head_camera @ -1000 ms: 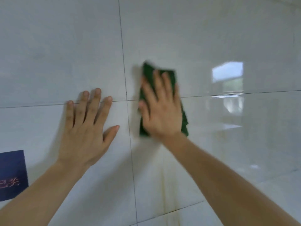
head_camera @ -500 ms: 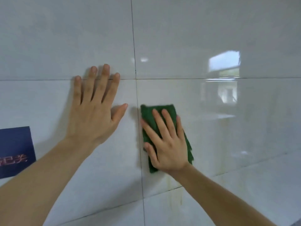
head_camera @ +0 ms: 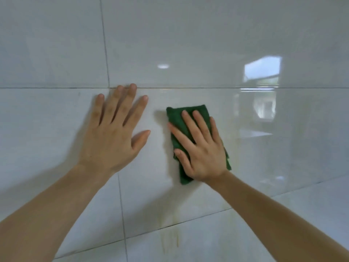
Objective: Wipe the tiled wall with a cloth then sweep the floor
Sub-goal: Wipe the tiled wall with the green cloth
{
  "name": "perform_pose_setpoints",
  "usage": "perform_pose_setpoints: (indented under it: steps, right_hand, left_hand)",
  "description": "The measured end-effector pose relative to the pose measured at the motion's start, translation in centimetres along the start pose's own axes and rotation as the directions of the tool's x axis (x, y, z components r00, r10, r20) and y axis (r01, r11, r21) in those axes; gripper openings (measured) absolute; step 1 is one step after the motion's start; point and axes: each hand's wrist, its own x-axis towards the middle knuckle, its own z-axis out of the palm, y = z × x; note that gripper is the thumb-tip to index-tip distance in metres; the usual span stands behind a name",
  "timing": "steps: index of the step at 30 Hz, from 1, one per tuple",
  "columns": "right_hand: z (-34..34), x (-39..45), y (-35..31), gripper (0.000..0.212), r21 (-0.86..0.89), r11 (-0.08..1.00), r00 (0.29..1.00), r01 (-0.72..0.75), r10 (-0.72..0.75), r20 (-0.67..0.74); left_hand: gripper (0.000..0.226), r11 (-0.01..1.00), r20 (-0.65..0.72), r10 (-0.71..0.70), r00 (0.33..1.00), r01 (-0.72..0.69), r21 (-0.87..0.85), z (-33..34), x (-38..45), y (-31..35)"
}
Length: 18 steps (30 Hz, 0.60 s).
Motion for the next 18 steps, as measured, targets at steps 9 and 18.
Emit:
perform_pose_setpoints:
  steps: [9,18]
  right_hand:
    - [-0.1,4.8,2.4,0.054,0.157,0.681,0.675,-0.715,0.731,-0.097]
    - [-0.7,0.3,15.1,0.055,0.126,0.681,0.683,-0.722,0.73,-0.035]
  left_hand:
    - [0.066,0.998,0.024,-0.009,1.0,0.007,0.066,-0.1,0.2,0.2]
    - [0.072,0.998,0.045,0.019,0.999,-0.016,-0.067,-2.3,4.1,3.0]
